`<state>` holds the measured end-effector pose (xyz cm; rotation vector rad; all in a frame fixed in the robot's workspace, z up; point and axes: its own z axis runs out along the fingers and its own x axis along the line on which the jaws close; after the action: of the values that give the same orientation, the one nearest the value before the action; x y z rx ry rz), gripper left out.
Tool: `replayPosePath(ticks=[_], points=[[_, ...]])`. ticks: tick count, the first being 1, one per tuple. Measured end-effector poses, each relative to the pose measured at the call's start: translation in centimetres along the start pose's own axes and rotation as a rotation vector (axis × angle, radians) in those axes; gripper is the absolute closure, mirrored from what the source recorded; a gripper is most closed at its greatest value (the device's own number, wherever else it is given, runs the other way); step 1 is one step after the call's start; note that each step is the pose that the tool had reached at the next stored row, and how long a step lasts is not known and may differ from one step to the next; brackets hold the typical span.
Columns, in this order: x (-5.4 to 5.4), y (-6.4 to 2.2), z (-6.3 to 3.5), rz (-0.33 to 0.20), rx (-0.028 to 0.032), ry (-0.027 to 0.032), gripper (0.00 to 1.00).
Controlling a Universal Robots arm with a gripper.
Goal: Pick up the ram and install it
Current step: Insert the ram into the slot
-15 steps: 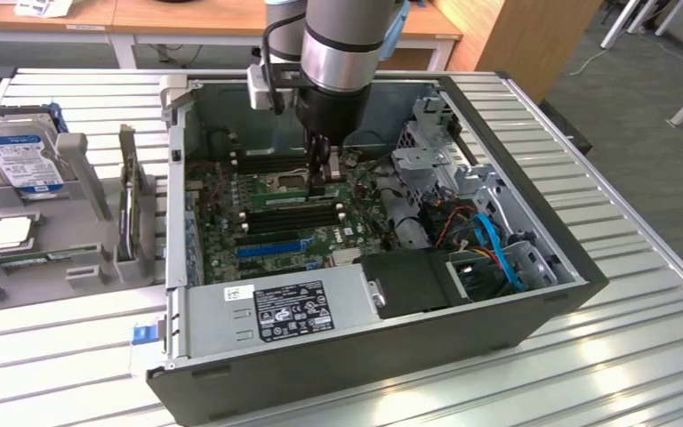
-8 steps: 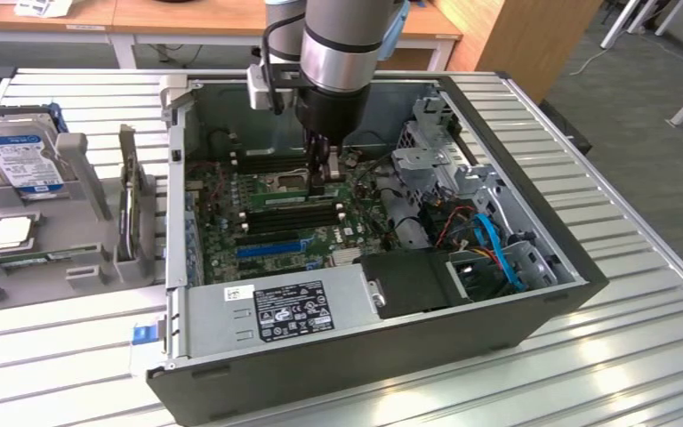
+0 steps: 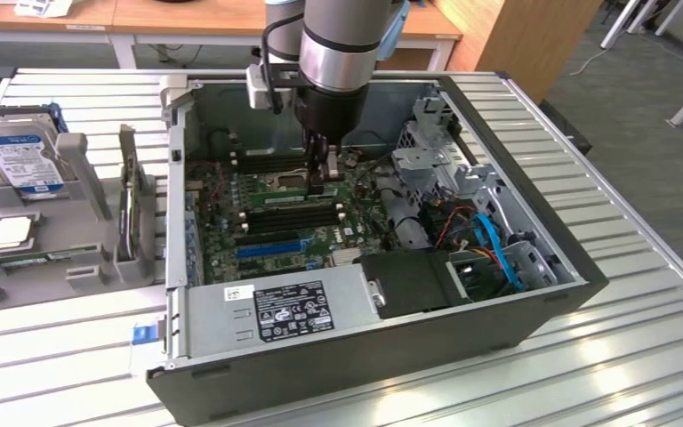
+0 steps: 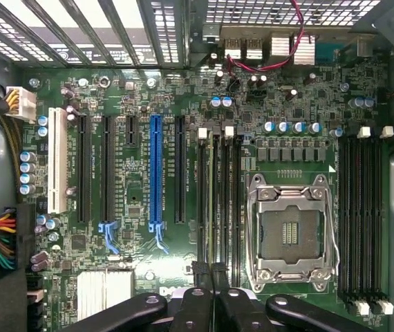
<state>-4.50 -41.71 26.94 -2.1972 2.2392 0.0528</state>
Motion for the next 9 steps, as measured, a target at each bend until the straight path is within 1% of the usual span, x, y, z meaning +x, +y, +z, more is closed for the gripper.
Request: replayPosePath(ticks=[9], points=[[0.01, -0.01, 0.62, 0.000, -0.0001, 0.0000, 0.89]])
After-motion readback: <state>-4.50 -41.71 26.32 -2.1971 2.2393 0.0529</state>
